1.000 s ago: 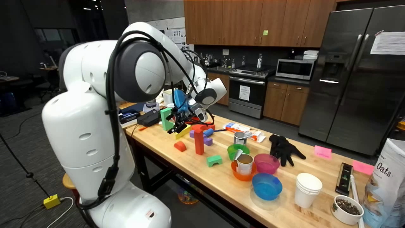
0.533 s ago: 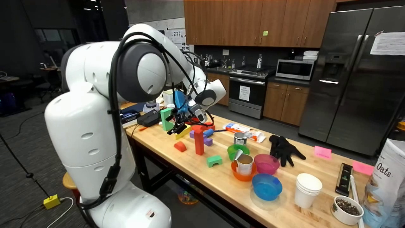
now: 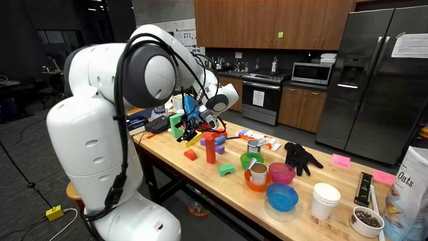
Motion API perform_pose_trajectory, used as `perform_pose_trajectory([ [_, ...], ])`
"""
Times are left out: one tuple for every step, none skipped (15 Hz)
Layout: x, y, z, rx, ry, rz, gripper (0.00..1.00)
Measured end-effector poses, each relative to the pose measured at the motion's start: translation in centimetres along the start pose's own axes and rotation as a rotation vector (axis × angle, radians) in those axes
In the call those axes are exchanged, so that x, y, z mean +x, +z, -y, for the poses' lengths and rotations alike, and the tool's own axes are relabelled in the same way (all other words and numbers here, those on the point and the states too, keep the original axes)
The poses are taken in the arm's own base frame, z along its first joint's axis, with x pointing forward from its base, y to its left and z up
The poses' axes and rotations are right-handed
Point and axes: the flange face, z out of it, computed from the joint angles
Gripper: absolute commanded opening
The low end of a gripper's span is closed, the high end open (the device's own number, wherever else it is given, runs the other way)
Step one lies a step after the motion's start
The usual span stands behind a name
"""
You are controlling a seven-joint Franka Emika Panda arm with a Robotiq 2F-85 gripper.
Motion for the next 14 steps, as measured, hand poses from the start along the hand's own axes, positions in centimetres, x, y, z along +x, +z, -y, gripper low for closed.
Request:
perform_pose_trajectory([
  [0.00, 0.00, 0.00, 0.000, 0.000, 0.000, 1.00],
  [0.00, 0.00, 0.00, 0.000, 0.000, 0.000, 1.00],
  [0.00, 0.00, 0.00, 0.000, 0.000, 0.000, 1.00],
  [0.00, 0.00, 0.00, 0.000, 0.000, 0.000, 1.00],
  [0.00, 0.00, 0.00, 0.000, 0.000, 0.000, 1.00],
  [0.00, 0.00, 0.00, 0.000, 0.000, 0.000, 1.00],
  [0.00, 0.00, 0.00, 0.000, 0.000, 0.000, 1.00],
  [0.00, 0.00, 0.00, 0.000, 0.000, 0.000, 1.00],
  [0.00, 0.00, 0.00, 0.000, 0.000, 0.000, 1.00],
  [0.00, 0.01, 0.00, 0.000, 0.000, 0.000, 1.00],
  [0.00, 0.00, 0.00, 0.000, 0.000, 0.000, 1.00],
  [0.00, 0.01, 0.00, 0.000, 0.000, 0.000, 1.00],
  [0.02, 0.04, -0.01, 0.000, 0.004, 0.001, 1.00],
  [0.08, 0.09, -0.09, 0.001, 0.017, 0.003, 1.00],
])
